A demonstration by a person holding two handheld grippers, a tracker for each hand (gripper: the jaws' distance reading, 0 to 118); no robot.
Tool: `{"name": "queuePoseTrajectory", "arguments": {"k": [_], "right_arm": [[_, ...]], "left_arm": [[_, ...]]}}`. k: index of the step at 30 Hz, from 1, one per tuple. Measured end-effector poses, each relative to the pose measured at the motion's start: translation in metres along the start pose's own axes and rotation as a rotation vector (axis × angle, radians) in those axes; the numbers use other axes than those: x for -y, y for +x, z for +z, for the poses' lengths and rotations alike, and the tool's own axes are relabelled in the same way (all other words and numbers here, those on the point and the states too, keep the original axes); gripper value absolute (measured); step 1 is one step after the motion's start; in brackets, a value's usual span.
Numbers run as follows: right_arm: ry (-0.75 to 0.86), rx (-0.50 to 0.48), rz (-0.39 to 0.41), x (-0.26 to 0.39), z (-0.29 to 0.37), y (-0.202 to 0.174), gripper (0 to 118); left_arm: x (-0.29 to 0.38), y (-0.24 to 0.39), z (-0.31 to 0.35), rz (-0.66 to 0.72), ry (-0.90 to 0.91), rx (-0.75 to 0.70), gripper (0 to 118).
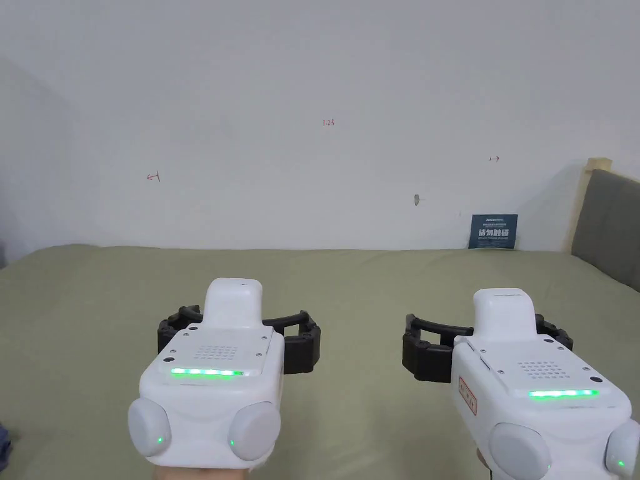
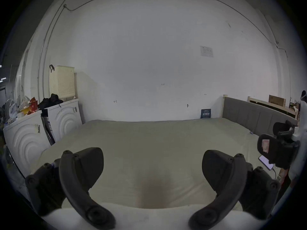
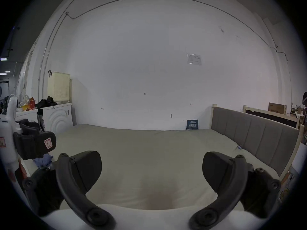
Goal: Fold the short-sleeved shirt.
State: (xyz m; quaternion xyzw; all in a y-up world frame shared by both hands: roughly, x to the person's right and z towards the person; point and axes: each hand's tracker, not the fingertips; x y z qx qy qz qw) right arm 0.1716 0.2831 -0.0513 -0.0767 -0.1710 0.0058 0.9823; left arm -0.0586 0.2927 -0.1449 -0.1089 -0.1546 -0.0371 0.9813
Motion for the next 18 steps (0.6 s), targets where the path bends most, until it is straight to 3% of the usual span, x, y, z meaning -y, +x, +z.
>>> {"name": "queuePoseTrajectory", "arguments": {"k": [3, 18], "right_arm": [[0.023, -0.031, -0.016, 0.0, 0.006, 0.0, 118], [0.022, -0.008, -0.037, -0.003, 0.013, 0.0, 118]], "left_arm": [[0.001, 0.0, 0.014, 0.019, 0.018, 0.02, 118], [0.001, -0.003, 0.028, 0.03, -0.006, -0.027, 118]]}}
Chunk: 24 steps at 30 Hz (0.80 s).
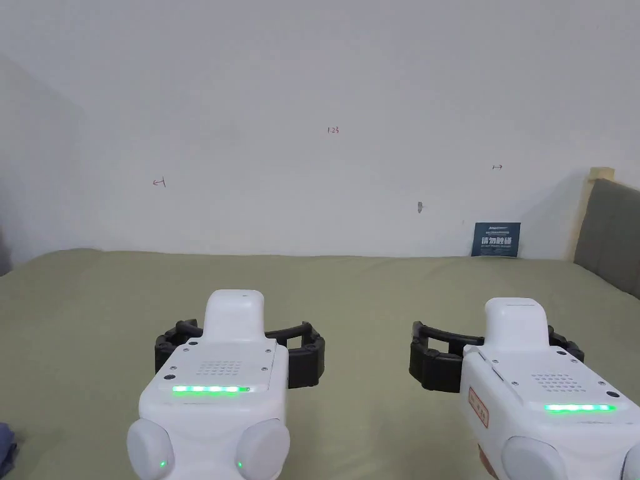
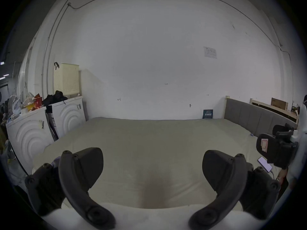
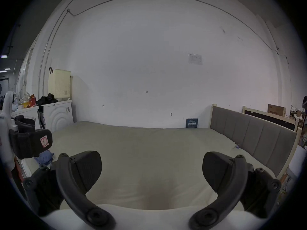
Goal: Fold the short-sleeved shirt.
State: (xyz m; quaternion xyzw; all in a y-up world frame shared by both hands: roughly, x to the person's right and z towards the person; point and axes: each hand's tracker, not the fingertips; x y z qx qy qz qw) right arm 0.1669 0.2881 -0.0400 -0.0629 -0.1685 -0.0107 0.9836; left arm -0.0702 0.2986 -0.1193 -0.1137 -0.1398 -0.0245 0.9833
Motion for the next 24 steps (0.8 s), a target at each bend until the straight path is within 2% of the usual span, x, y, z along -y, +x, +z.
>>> {"name": "queuePoseTrajectory", "arguments": {"k": [3, 9, 12, 18, 24], "right_arm": [[-0.023, -0.015, -0.009, -0.003, -0.001, 0.0, 118], [-0.026, 0.043, 0.083, 0.001, 0.002, -0.012, 118], [-0.017, 0.004, 0.112, 0.005, 0.003, -0.013, 118], [-0.015, 0.015, 0.027, 0.002, 0.001, -0.01, 118], [-0.03, -0.006, 0.027, 0.001, 0.001, -0.007, 118]], "left_arm": [[0.0, 0.001, 0.003, -0.017, 0.01, -0.004, 118], [-0.003, 0.0, 0.006, 0.018, 0.004, 0.006, 118], [-0.009, 0.001, 0.002, 0.013, -0.008, -0.01, 118], [-0.008, 0.005, 0.009, -0.033, 0.059, 0.002, 118], [-0.01, -0.001, 0.01, 0.014, 0.052, 0.009, 118]]}}
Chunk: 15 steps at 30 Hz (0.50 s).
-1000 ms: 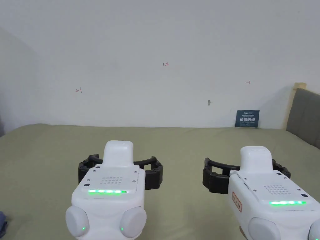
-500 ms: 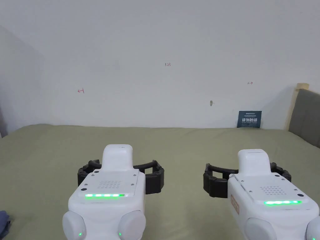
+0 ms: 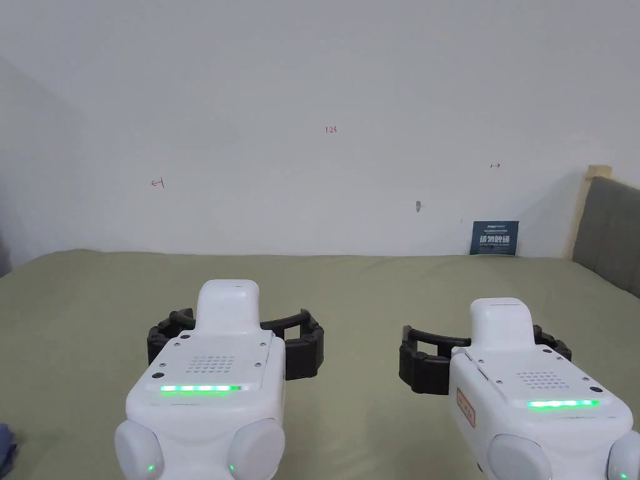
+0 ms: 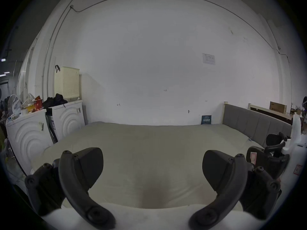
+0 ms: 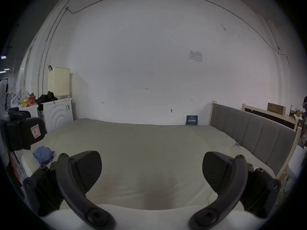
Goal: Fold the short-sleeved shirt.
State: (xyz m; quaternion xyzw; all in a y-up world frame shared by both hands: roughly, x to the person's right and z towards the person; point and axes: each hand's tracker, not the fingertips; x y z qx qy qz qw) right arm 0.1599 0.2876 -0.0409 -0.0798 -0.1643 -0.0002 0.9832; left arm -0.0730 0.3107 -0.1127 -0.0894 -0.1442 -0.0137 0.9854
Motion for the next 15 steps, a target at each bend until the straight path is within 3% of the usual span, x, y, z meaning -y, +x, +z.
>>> {"name": "queuePoseTrajectory", "arguments": {"k": [15], "right_arm": [[0.004, 0.005, -0.018, -0.003, -0.0027, 0.0005, 118]], "left_arm": [[0.0047, -0.0033, -0.0018, -0.002, 0.016, -0.007, 118]]}}
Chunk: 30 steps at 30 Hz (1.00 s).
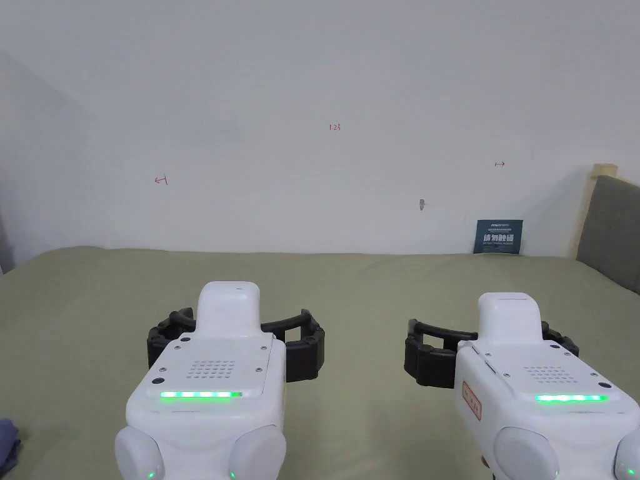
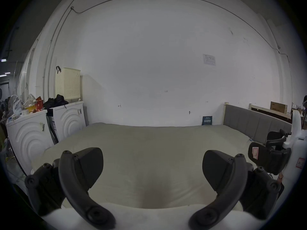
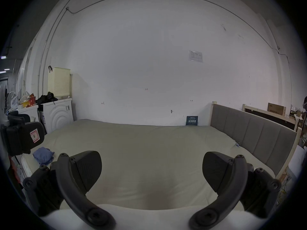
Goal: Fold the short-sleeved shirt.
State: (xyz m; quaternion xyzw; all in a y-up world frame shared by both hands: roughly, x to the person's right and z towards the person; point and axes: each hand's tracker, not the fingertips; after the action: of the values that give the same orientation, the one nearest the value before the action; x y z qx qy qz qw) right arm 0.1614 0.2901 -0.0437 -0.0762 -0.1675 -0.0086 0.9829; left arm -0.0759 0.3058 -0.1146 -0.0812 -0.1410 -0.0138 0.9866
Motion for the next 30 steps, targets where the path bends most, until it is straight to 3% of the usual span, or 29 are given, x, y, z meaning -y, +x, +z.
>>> {"name": "queuePoseTrajectory", "arguments": {"k": [30], "right_arm": [[-0.033, 0.008, 0.013, 0.0093, -0.0002, 0.0002, 118]], "left_arm": [[0.0044, 0.0003, 0.0005, -0.006, -0.009, 0.007, 118]]}}
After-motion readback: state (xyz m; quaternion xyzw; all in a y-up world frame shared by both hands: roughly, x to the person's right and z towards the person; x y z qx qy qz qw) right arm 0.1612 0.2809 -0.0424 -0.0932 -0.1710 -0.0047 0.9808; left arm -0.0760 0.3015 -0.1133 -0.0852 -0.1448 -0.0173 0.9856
